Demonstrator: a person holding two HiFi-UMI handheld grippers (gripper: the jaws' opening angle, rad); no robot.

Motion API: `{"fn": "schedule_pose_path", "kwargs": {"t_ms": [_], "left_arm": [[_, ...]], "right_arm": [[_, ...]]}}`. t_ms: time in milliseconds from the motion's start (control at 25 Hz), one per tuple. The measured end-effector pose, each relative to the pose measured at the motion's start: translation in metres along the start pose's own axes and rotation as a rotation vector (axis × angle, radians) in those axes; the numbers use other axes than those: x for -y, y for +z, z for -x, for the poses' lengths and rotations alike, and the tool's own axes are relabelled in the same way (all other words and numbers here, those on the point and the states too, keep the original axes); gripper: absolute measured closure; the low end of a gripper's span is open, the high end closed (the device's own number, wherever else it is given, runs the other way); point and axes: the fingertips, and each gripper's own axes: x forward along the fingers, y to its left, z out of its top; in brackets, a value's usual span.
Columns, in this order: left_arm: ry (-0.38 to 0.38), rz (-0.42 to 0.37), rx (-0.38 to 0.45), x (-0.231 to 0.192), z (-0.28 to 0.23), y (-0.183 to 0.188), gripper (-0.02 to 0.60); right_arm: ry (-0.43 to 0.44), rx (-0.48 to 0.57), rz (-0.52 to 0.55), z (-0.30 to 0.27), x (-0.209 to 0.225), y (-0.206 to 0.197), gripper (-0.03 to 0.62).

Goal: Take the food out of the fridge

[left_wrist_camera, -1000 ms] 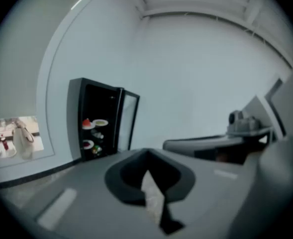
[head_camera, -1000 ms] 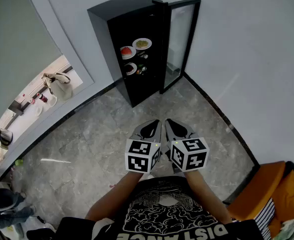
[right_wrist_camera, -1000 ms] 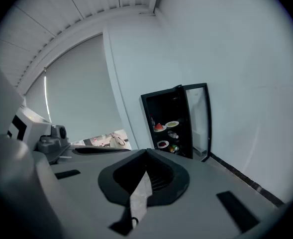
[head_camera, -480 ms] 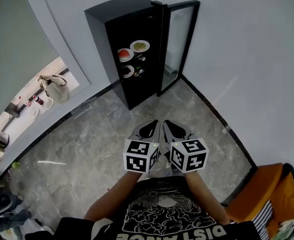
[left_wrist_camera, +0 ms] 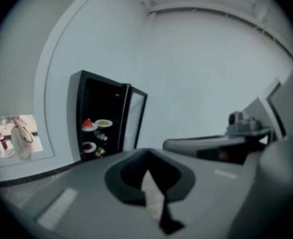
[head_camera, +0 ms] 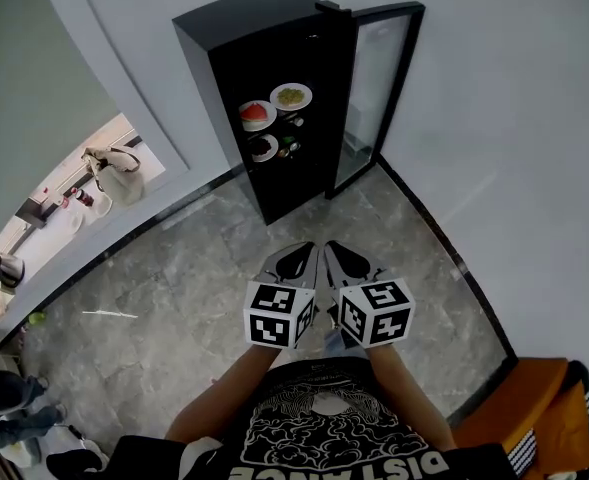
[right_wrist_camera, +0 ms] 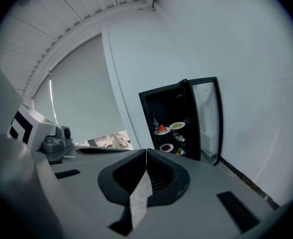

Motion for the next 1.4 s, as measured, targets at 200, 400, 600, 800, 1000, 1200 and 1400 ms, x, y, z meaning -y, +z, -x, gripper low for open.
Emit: {"fn": "schedule_pose_path", "kwargs": {"t_ms": [200,400,600,800,1000,1200,1400], "left_arm": [[0.042,0.003,-0.014,-0.01,-0.043,0.019,0.581],[0.068,0.022,-0.027,-0.015,-0.08,0.032,0.581],[0.09,0.056,-0.036,-0.018,-0.116,0.043,0.581],[0.16,0.047,-0.04,-0.024,-0.143,0.054,0.581],[0.244,0.061,-0.029,-0.039,-0.153,0.067,0.581],[0.314,0.074,-0.022,-0.059,-0.147,0.07,0.581],[0.352,0.082,-0.017,-0.076,-0.148,0.074,0.581]], "right_arm": [[0.041,-0.015,0.0,-0.028,0.038,0.025,0.592],[0.077,-0.044,-0.01,-0.049,0.067,0.038,0.592],[0.12,-0.061,-0.027,-0.068,0.097,0.053,0.592],[0.174,-0.072,-0.042,-0.084,0.124,0.064,0.592],[0.249,-0.083,-0.058,-0.103,0.129,0.075,0.592],[0.328,-0.099,-0.07,-0.118,0.113,0.075,0.592],[0.367,-0.117,-0.105,-0.135,0.111,0.074,0.592]]}}
